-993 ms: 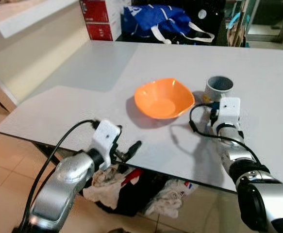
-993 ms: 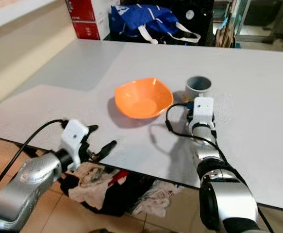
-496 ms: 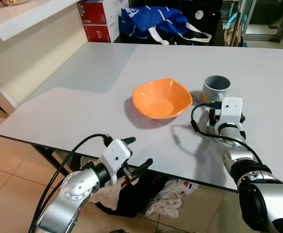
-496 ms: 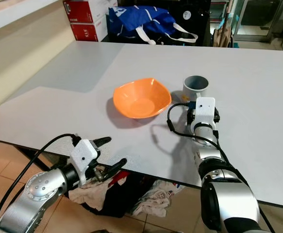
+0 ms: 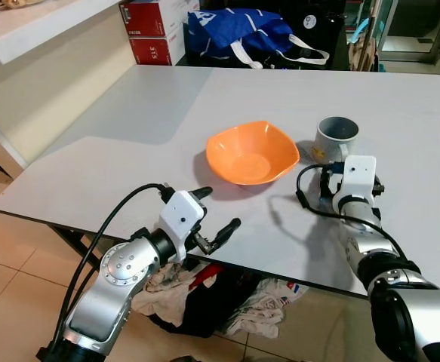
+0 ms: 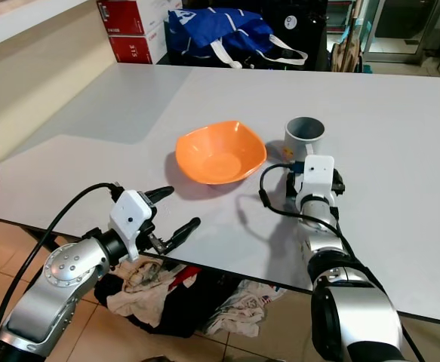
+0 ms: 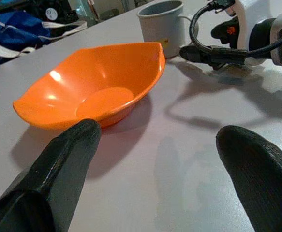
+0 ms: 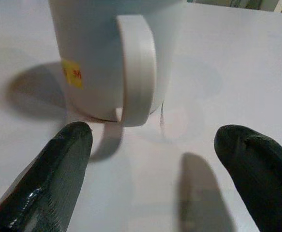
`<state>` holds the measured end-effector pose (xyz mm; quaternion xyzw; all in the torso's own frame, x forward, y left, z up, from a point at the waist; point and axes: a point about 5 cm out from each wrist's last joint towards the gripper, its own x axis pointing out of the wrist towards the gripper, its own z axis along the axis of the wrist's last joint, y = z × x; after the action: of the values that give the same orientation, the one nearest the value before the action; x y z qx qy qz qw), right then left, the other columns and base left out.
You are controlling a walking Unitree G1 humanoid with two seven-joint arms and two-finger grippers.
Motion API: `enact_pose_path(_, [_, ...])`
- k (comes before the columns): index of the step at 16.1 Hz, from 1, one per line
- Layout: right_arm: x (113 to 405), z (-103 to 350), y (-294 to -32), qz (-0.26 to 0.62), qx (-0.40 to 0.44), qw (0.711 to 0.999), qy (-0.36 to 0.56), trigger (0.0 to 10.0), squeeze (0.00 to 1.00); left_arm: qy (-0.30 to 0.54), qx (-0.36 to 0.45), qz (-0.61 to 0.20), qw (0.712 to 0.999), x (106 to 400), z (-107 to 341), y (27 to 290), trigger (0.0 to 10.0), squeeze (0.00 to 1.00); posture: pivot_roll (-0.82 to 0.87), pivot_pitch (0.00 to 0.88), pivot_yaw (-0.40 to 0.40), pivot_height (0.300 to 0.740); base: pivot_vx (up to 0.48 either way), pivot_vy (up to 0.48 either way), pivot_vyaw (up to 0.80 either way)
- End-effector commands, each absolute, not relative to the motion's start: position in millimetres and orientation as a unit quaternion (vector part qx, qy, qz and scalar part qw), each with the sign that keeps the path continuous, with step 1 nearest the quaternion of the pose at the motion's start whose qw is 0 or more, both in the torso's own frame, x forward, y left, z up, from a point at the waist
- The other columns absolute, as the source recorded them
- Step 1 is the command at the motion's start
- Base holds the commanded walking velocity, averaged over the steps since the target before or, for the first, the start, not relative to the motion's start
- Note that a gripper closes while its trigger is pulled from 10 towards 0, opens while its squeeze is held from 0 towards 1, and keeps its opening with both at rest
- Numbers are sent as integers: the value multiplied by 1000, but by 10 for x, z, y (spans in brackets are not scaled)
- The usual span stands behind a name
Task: Setting the table
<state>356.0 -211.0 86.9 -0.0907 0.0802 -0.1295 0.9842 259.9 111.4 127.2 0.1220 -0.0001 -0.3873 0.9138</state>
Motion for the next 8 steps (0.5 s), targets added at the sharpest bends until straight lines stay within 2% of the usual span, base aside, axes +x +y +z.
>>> enact_pose_path(1, [3527, 848, -2087, -113, -100, 986, 67, 10000, 1000, 6, 120, -374, 920, 2671, 1294, 1162, 10000, 0, 109, 18, 113, 740, 0, 0, 0])
enact_pose_path(8, [3260, 762, -2175, -97, -110, 989, 22, 10000, 1000, 14, 109, -378, 919, 2715, 1276, 1122, 10000, 0, 60, 2, 119, 740, 0, 0, 0])
